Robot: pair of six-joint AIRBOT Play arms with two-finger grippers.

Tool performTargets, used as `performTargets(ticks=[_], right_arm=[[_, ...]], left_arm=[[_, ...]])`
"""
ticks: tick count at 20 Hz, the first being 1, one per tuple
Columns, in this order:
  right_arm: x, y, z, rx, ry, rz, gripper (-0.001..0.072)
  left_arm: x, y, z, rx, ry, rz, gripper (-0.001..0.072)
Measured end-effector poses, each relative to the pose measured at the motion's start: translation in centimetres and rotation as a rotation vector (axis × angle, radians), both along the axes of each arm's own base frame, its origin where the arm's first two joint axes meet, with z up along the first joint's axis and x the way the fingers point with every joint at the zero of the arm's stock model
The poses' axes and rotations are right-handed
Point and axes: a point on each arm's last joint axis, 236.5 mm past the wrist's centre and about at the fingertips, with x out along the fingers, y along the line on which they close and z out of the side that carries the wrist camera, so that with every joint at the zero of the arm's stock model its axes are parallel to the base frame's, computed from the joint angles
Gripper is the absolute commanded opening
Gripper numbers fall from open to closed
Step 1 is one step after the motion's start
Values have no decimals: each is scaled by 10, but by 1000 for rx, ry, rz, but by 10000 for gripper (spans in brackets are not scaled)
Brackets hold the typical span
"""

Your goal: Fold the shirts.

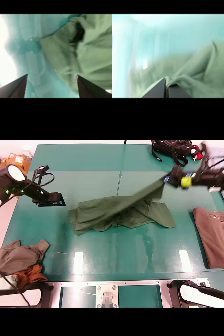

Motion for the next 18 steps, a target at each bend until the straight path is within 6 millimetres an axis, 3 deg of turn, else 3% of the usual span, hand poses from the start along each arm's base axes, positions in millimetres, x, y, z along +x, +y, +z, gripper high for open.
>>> performTargets(ticks=[1, 3, 6, 10, 14, 15, 16, 17, 18], right_arm=[[15, -11, 11, 3, -39, -38, 21], [41, -35, 13, 13, -65, -113, 22], [66, -59, -19, 31, -15, -170, 21], [79, -63, -70, 57, 86, -171, 21], [83, -59, -90, 60, 121, -158, 21], [83, -58, -92, 58, 123, -156, 22], [84, -58, -94, 57, 123, -154, 22], [84, -58, -94, 55, 123, -152, 22], [84, -58, -95, 54, 123, -151, 21]], left_arm=[[-4, -1, -5, -3, 14, 0, 669], [-16, -4, -18, -18, 63, 8, 669], [-39, -12, -42, -55, 150, 25, 669], [-58, -39, -67, -179, 210, 94, 669], [-56, -80, -86, -259, 167, 141, 665], [-55, -93, -89, -275, 157, 143, 549], [-57, -104, -93, -282, 157, 136, 369], [-60, -112, -100, -277, 161, 124, 125], [-63, -118, -106, -274, 170, 118, 23]])
